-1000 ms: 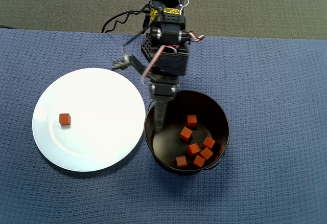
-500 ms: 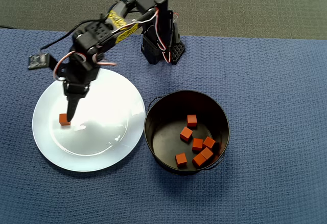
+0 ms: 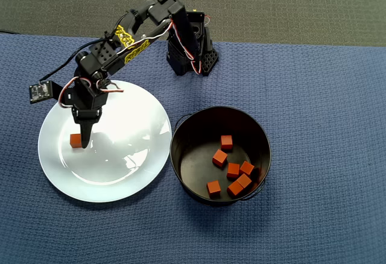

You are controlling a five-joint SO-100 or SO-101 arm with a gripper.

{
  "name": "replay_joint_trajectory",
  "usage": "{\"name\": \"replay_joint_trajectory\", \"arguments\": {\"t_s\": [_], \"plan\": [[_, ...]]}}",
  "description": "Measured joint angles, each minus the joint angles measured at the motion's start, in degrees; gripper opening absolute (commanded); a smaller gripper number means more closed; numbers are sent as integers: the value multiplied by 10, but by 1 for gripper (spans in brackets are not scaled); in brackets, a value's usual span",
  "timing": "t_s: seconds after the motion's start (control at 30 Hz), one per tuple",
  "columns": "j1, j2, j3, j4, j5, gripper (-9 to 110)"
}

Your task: Pick up the red cubes from the white plate and place them in the black recipient

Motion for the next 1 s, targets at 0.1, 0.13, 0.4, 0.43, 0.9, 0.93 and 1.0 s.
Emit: {"name": "replay_joint_trajectory", "arguments": {"t_s": [0.1,0.13,0.4,0.43,0.9,0.93,1.0], "plan": [[0,-28,-16,0,9,26],[0,-35,-22,0,13,26],[1,-98,-88,3,53,21],[1,-107,-100,7,56,21],[1,-141,-140,38,71,16],[1,-141,-140,39,72,15],[1,-141,-140,39,75,12]]}}
